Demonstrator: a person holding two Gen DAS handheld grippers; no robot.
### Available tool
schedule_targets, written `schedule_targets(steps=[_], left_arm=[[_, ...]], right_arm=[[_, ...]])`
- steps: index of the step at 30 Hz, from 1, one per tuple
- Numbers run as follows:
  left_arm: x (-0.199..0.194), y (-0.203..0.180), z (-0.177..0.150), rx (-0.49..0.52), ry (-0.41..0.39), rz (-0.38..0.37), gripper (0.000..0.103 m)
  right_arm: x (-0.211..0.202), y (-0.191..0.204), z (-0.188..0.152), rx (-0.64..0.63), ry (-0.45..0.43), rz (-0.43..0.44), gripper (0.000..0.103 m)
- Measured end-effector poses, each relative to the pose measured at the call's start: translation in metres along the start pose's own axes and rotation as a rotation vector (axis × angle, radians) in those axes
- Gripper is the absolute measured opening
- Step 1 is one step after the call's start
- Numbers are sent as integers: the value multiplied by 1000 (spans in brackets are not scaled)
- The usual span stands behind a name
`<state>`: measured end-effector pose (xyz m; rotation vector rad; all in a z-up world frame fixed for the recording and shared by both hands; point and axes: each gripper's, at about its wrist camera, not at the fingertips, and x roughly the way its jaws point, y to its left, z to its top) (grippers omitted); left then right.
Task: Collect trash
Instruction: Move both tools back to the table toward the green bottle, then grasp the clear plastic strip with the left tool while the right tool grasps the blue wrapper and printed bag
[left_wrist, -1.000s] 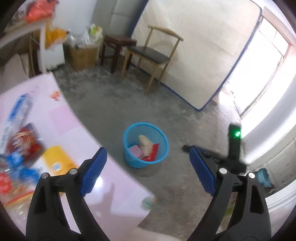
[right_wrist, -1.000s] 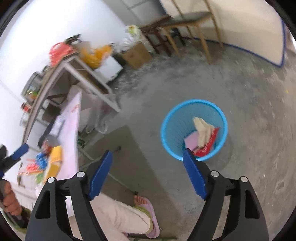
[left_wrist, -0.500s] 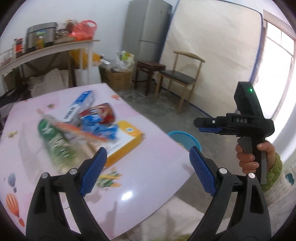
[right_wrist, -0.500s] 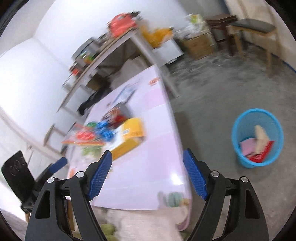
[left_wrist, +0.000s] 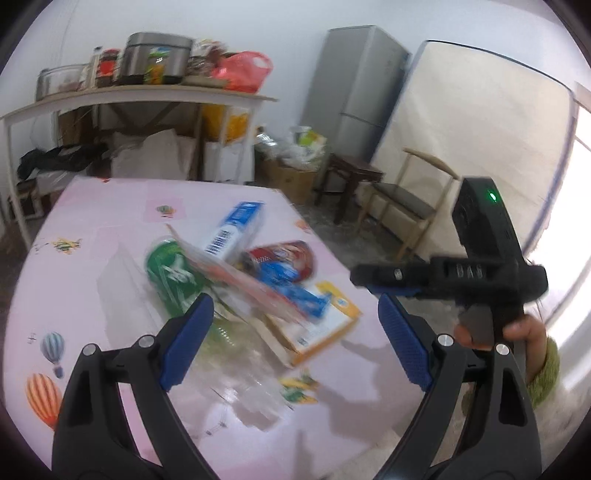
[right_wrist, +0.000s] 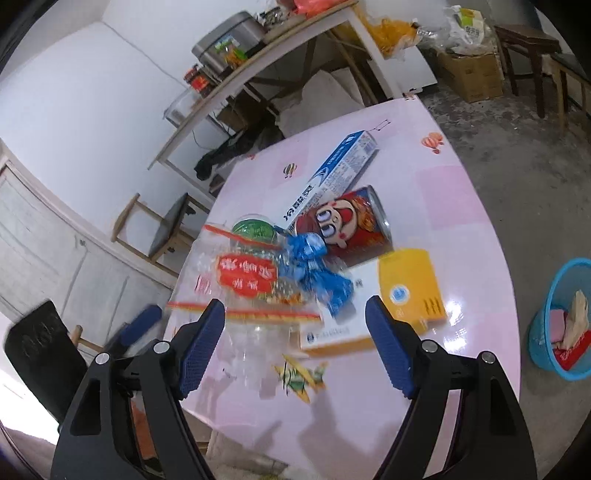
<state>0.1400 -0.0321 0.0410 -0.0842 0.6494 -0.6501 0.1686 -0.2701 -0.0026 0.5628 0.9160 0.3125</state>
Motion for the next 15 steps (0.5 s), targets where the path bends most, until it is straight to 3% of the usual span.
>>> schedule_targets(steps=[5,11,15], left_arm=[[18,25,21,-105,51,1,86],[41,47,27,-195,162,-3,77],[53,54,27,-226,204,-12,65]], right_arm=[[31,5,19,-19,49,-38,77],[66,6,30,-40,97,-79,77],[83,7,33,-61,133,-78,76]])
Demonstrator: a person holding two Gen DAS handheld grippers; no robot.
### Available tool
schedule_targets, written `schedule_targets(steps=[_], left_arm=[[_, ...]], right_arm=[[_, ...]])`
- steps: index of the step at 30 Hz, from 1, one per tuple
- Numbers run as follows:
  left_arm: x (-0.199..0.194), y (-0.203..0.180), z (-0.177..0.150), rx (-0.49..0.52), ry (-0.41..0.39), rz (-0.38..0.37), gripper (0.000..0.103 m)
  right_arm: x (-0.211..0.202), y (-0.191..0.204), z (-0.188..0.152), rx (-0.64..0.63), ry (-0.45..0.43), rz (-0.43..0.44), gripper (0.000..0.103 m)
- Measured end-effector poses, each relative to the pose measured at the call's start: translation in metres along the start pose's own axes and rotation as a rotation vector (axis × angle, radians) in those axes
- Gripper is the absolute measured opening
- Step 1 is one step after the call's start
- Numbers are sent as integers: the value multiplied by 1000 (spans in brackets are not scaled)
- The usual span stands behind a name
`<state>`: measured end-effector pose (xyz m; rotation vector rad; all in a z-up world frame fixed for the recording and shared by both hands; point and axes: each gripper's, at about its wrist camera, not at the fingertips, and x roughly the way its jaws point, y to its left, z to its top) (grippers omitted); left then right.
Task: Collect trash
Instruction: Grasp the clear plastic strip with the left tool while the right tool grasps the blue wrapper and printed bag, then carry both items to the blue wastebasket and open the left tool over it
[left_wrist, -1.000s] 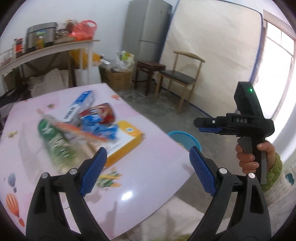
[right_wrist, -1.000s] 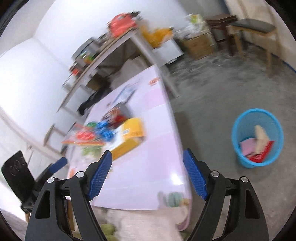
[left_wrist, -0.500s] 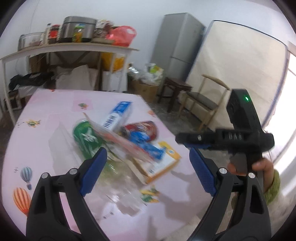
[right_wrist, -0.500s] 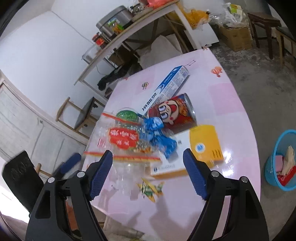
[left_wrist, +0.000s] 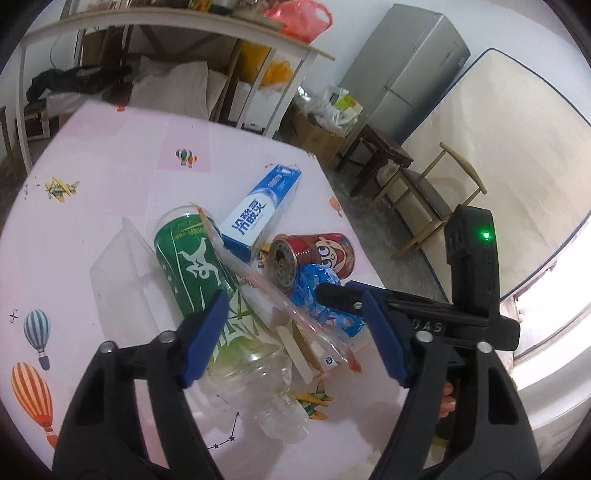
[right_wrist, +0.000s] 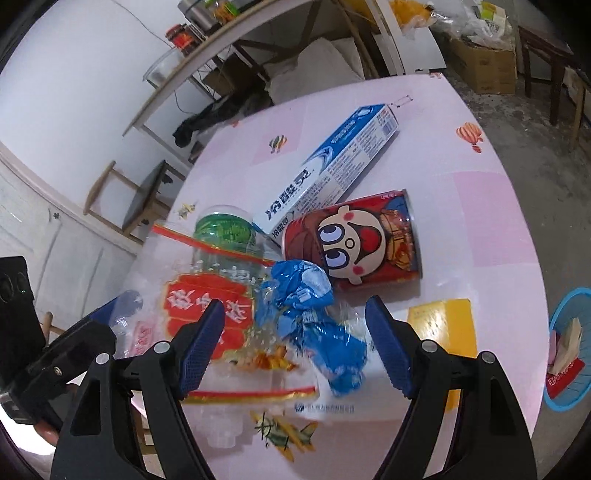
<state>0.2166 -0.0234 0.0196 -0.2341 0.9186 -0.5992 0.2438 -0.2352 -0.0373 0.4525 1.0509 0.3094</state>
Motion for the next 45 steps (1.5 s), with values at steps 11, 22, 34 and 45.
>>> schedule_targets(steps=[11,22,34,45], left_arm=[[12,8,1,-40,24,34,34],[0,5,-3,-53,-25,61,13],[-14,-4,-6,-36,-96,72,2],[-34,-13,-5,1,-169,93,2]], right_arm=[[19,-2,2,-18,56,20,53],[14,-3,-2,-28,45,18,36],[2,0,-8,-19,10,37,31],[-17,1,-13,-16,-24,74,30]])
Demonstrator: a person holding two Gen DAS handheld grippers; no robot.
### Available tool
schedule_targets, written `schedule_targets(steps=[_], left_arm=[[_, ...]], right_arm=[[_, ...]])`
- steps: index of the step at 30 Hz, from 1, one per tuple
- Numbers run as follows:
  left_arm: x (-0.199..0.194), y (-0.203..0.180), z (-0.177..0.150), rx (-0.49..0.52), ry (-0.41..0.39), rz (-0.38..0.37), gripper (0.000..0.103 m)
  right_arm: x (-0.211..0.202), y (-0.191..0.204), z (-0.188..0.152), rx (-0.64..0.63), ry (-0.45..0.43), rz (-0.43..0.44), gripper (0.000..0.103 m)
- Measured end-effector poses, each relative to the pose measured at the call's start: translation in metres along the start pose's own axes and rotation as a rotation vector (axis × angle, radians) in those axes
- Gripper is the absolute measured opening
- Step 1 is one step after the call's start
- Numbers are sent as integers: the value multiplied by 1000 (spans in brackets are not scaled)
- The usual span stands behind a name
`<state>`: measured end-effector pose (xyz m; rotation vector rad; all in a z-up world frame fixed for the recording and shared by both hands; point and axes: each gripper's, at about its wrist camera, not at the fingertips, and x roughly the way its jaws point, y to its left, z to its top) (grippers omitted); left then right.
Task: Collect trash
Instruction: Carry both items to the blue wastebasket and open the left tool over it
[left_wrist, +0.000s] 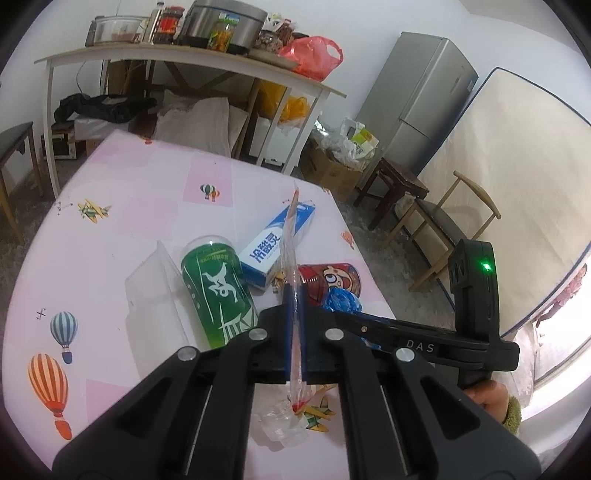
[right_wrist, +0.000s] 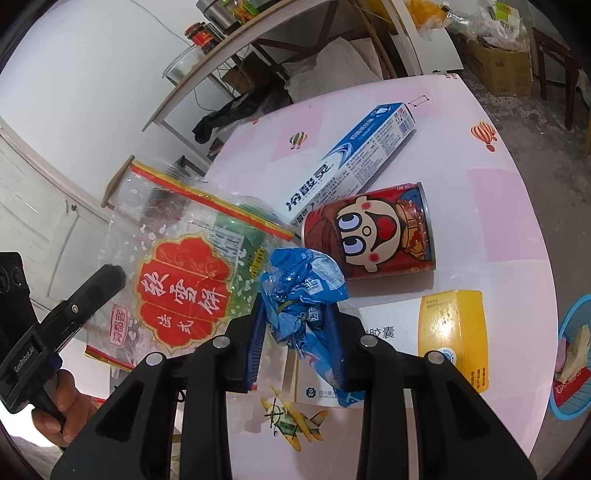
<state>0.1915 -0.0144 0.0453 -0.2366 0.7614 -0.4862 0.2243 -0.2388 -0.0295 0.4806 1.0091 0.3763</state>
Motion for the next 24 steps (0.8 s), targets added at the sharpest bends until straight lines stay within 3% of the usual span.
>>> schedule_targets(steps=[10,24], left_arm=[[-21,-4,2,5,-63,-11,2],[-32,-20,1,56,-89,-48,2]], right_arm=[[-8,0,-6,23,-18,43,29],[-54,1,-21,46,-100,60,29]])
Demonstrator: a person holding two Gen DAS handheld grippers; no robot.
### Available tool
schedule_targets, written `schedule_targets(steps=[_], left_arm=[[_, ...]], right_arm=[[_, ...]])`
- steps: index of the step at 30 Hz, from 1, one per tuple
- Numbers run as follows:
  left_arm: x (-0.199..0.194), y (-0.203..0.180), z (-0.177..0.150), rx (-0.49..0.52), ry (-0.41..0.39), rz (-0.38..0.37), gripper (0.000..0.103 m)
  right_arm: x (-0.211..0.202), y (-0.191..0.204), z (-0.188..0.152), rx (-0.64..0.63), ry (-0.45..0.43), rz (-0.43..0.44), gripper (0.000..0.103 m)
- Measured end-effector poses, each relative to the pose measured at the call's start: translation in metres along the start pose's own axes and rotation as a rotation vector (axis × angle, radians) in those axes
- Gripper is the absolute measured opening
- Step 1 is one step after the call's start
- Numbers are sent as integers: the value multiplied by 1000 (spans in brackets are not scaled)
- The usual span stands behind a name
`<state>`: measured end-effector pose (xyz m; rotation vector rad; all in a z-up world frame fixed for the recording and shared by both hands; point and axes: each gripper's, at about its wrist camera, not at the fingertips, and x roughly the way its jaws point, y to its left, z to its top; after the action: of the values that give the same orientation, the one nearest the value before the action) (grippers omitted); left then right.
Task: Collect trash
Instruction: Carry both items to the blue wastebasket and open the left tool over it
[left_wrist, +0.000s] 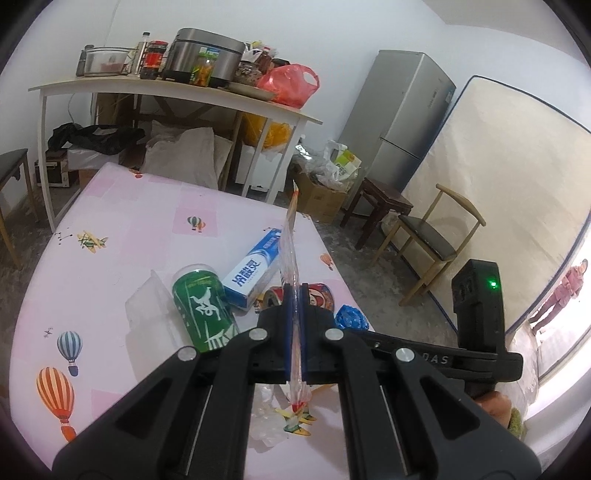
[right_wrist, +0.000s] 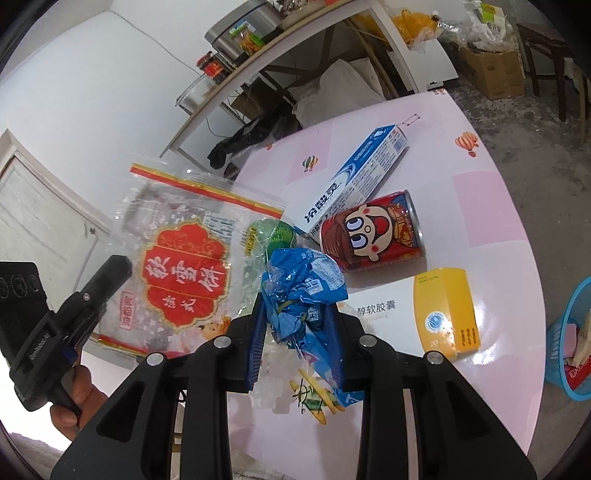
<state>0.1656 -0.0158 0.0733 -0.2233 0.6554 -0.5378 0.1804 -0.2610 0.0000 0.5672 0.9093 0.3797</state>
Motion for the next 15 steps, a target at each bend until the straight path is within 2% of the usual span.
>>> schedule_targets(steps=[15], left_arm=[[24,-43,-6,89,49,-77,2]], right_arm=[[-56,-23,-21,82,-94,-36,29]])
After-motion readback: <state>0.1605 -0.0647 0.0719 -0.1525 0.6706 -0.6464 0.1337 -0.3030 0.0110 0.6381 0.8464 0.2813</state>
